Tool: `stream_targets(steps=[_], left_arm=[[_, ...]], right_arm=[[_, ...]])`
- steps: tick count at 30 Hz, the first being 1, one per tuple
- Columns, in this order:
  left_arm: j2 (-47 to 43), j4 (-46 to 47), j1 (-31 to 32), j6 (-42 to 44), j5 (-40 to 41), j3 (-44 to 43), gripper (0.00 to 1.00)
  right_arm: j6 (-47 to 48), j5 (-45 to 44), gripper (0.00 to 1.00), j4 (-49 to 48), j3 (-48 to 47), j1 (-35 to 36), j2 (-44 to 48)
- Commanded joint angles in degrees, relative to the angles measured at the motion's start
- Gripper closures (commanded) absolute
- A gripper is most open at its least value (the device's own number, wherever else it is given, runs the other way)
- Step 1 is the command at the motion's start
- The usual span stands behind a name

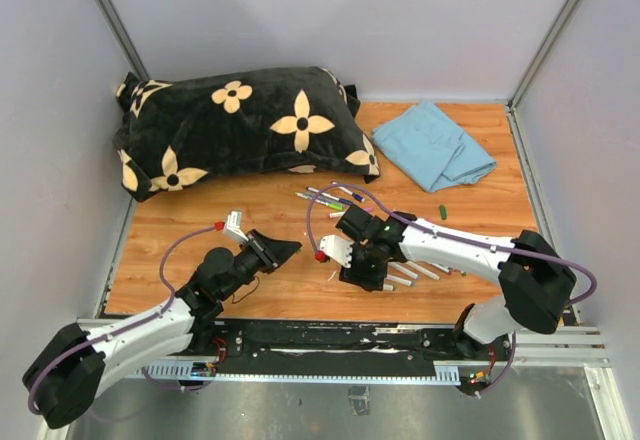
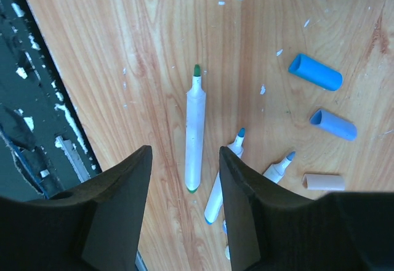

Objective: Open the pen caps
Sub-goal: Place the pen at the center of the board.

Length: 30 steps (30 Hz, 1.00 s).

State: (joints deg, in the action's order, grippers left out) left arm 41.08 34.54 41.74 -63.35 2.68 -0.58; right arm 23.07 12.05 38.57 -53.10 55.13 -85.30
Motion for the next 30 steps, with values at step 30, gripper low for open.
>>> stream_targets(steps=[30], left_arm=[[36.87,-29.01,16.66,-2.93,19.56,-29.63,1.00]], right_arm=[[4.62,9.83,0.41,5.55,-0.34,-18.82,19.44]])
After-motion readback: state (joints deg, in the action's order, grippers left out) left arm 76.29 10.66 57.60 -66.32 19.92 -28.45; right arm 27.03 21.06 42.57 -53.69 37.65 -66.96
